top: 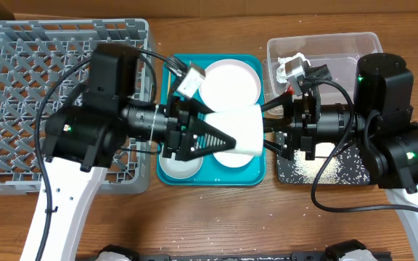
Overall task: Sort waste into correct bins and load items into the dishwasher
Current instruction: 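Place the paper cup into the dish rack with the left gripper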
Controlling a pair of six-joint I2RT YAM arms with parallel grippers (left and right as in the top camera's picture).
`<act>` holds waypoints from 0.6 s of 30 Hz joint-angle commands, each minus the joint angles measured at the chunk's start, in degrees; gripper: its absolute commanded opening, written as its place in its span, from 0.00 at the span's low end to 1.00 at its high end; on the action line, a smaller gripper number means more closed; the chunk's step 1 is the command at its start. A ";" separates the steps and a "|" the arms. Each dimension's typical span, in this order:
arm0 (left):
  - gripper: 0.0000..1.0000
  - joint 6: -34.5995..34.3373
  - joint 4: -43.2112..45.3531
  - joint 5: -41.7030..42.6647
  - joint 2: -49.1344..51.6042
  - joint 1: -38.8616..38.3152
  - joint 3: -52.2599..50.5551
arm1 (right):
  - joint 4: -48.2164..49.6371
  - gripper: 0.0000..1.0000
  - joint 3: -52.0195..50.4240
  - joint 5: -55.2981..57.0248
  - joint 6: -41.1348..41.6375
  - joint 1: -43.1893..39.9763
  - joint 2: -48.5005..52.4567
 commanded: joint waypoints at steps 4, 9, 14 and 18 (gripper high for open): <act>0.50 -1.81 -14.97 -32.70 -1.81 16.33 0.76 | -4.59 0.75 0.68 11.04 0.17 -3.56 -5.05; 0.48 -23.17 -28.96 -80.50 -1.70 24.52 -0.98 | -17.38 0.75 0.68 20.13 0.17 -3.50 -1.99; 0.54 -28.02 -21.24 -93.37 -1.60 31.78 -14.99 | -20.96 0.75 0.68 20.13 0.13 -3.50 2.56; 0.54 -22.34 -10.21 -83.67 -0.63 41.64 -21.07 | -21.16 0.75 0.68 20.13 0.11 -3.50 2.82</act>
